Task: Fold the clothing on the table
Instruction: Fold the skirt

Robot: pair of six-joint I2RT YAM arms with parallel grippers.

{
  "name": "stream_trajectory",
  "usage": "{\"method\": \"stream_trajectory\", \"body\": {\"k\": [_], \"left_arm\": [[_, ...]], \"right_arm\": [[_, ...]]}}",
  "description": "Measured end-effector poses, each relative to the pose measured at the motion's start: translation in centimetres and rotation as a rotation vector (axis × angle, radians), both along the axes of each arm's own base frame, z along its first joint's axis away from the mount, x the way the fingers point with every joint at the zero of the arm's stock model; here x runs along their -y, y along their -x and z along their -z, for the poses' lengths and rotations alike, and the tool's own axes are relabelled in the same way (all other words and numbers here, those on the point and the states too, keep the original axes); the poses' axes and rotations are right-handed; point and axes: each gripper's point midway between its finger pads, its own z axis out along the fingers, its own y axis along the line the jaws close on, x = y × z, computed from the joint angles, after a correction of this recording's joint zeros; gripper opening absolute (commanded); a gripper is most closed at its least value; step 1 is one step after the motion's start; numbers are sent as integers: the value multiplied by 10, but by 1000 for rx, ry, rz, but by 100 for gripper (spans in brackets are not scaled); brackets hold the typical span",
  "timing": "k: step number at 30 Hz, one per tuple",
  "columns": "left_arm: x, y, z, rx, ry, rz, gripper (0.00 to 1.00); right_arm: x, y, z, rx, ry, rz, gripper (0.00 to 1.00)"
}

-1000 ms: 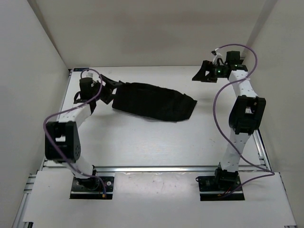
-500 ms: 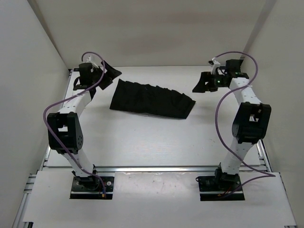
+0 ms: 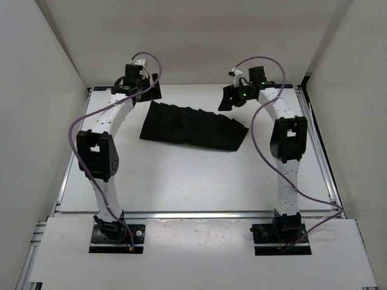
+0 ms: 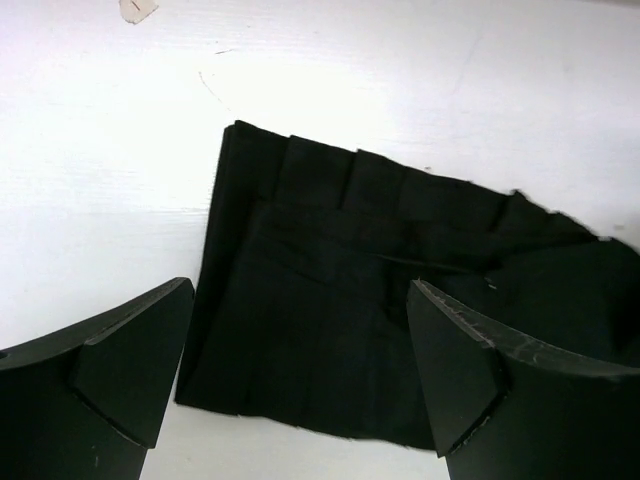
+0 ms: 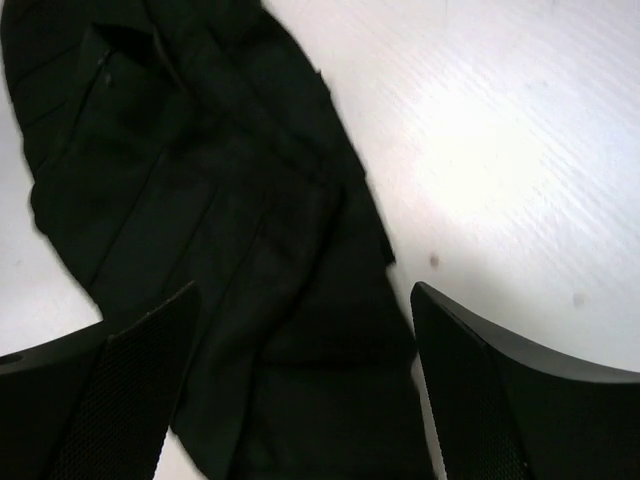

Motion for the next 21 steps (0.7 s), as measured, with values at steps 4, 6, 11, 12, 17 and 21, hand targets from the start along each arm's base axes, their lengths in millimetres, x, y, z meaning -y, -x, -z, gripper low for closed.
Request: {"method": "stream_trajectory", "body": {"k": [4, 6, 11, 12, 17, 21], "left_arm": [[-2, -12, 41, -68, -81, -2, 98], [-10, -12, 72, -139, -111, -14, 98], [-21, -15, 125, -257, -149, -23, 98], [-22, -17, 129, -266, -154, -20, 99], [-15, -35, 118, -234, -180, 22, 99], [-1, -56, 106, -187, -197, 63, 99]], "right_arm": [[-25, -12, 16, 1, 35, -8, 90], [-31, -9, 22, -12, 52, -9, 89], [-27, -11, 26, -32, 55, 12, 88], [-23, -12, 28, -40, 55, 20, 88], [-9, -23, 37, -68, 49, 51, 86], [-3, -24, 46, -100, 39, 62, 84]]}}
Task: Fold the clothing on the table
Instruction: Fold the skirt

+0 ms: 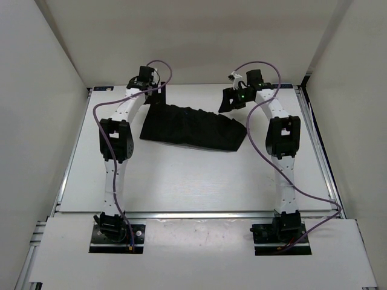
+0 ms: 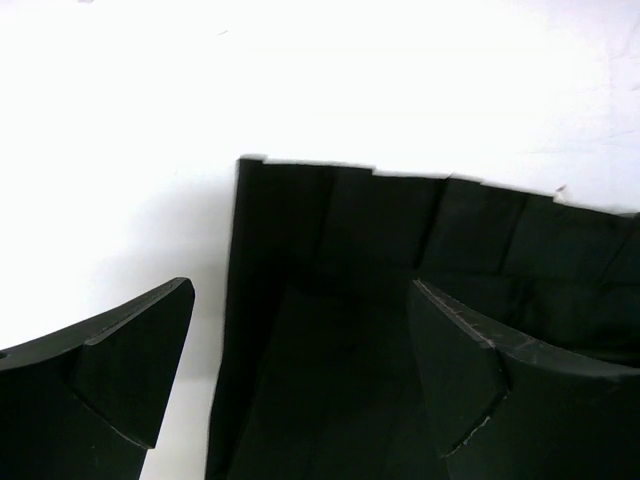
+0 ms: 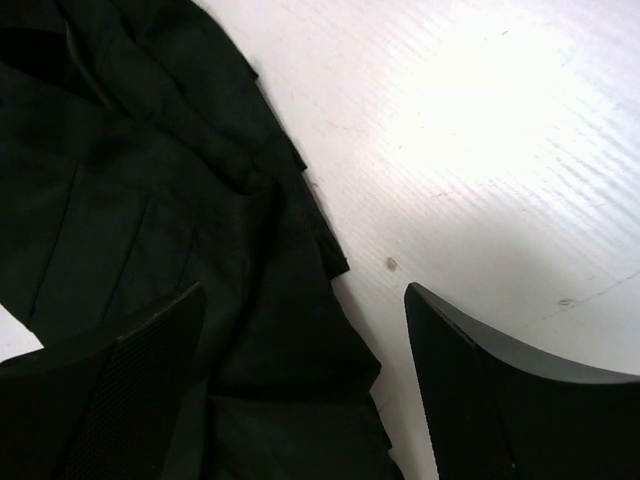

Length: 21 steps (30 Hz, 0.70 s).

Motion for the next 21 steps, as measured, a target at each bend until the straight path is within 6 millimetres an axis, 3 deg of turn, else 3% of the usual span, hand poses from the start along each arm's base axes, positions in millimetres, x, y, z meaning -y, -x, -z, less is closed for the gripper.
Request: {"method": "stream_trajectory", "body": {"k": [6, 11, 21], "left_arm": [[14, -14, 12, -18, -13, 42, 99], [10, -3, 34, -95, -31, 46, 99], [8, -1, 36, -110, -25, 40, 99]], "right_arm": [[-11, 12, 6, -50, -27, -33, 82], [-31, 19, 1, -47, -49, -73, 80], [-57, 32, 14, -76, -55, -126, 78]]}}
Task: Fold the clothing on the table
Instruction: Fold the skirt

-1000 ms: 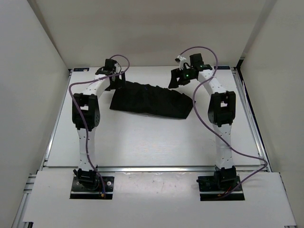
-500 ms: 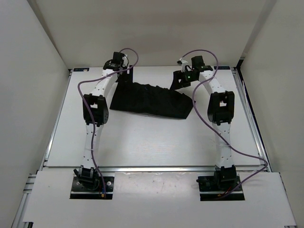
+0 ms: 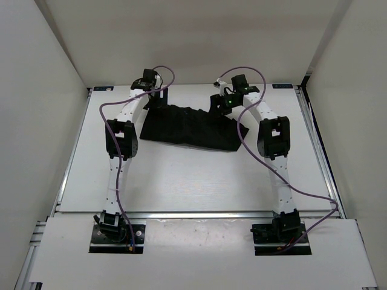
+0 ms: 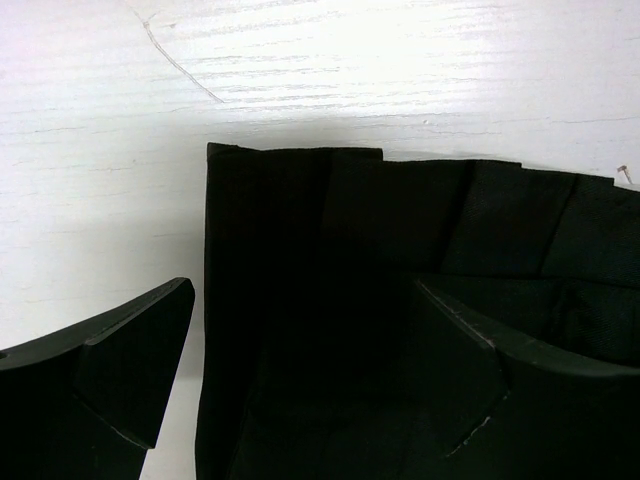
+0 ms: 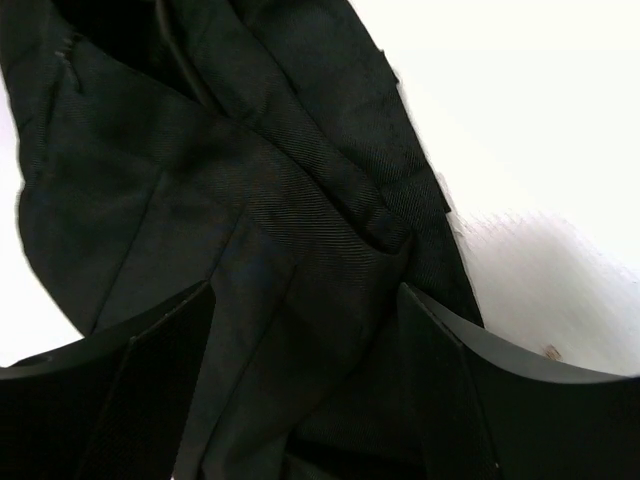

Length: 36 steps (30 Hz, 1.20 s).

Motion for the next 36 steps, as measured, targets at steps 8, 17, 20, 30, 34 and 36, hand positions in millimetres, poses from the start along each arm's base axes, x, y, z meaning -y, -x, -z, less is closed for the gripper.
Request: {"method": "stream_trajectory", "body": {"k": [8, 17, 20, 30, 34, 36], "left_arm": [[-3, 2, 6, -13, 7, -5, 98], [-7, 0, 5, -10, 20, -12, 99], [-9, 0, 6, -11, 20, -16, 99], [-16, -3, -6, 9, 23, -28, 98], [-18, -3, -10, 17, 25, -31, 98], [-18, -3, -11, 18, 25, -32, 99]], "right_arm": [[-1, 1, 19, -25, 25, 6, 67], [0, -6, 15, 1, 45, 23, 0], [1, -8, 11, 5, 41, 31, 0], [51, 4, -56, -33, -44, 145, 0], [83, -1, -102, 32, -81, 216, 0], [99, 1, -116, 44, -92, 257, 0]]}}
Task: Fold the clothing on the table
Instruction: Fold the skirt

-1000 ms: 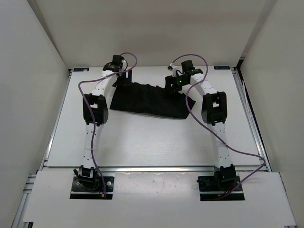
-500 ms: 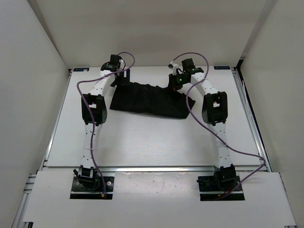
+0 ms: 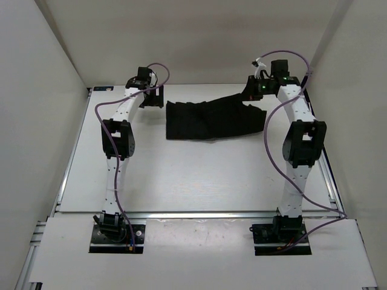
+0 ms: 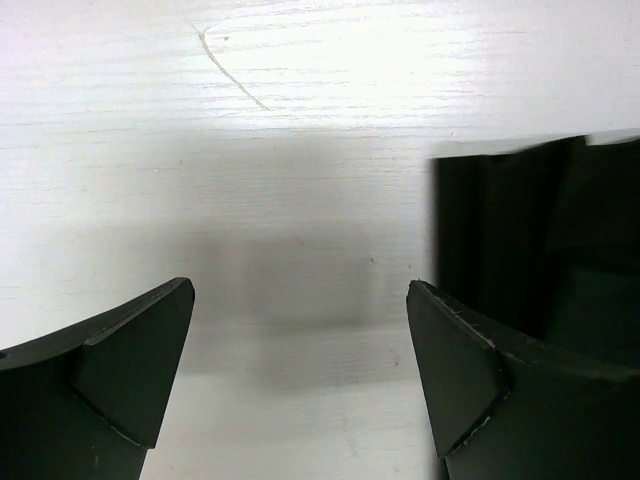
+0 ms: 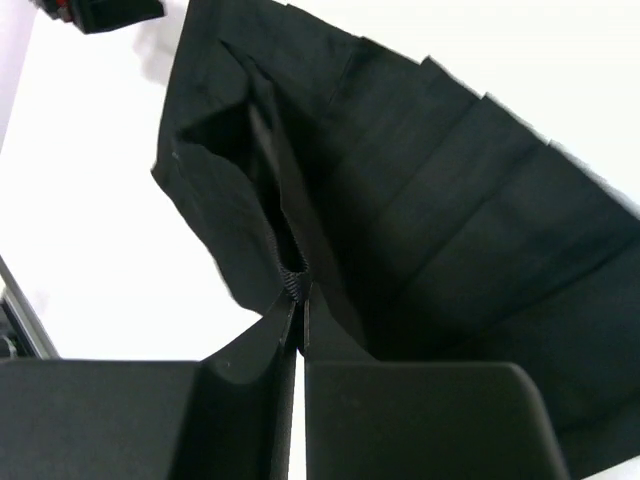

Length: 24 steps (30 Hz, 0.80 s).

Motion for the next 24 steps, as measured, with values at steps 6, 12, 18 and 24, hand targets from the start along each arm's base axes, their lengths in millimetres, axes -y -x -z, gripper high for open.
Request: {"method": "stream_trajectory", "body": {"k": [6, 12, 18, 24], "left_arm": [[6, -2, -1, 9, 21, 13, 99], [44, 4, 5, 21, 118, 71, 79], [101, 5, 0, 47, 289, 117, 5], [131, -3, -18, 85, 443, 108, 0]], "right_arm": [[24, 13, 24, -101, 2, 78, 0], [25, 17, 37, -135, 13, 88, 0], [28, 15, 38, -133, 20, 96, 0], [34, 13, 39, -130, 29, 109, 0]]}}
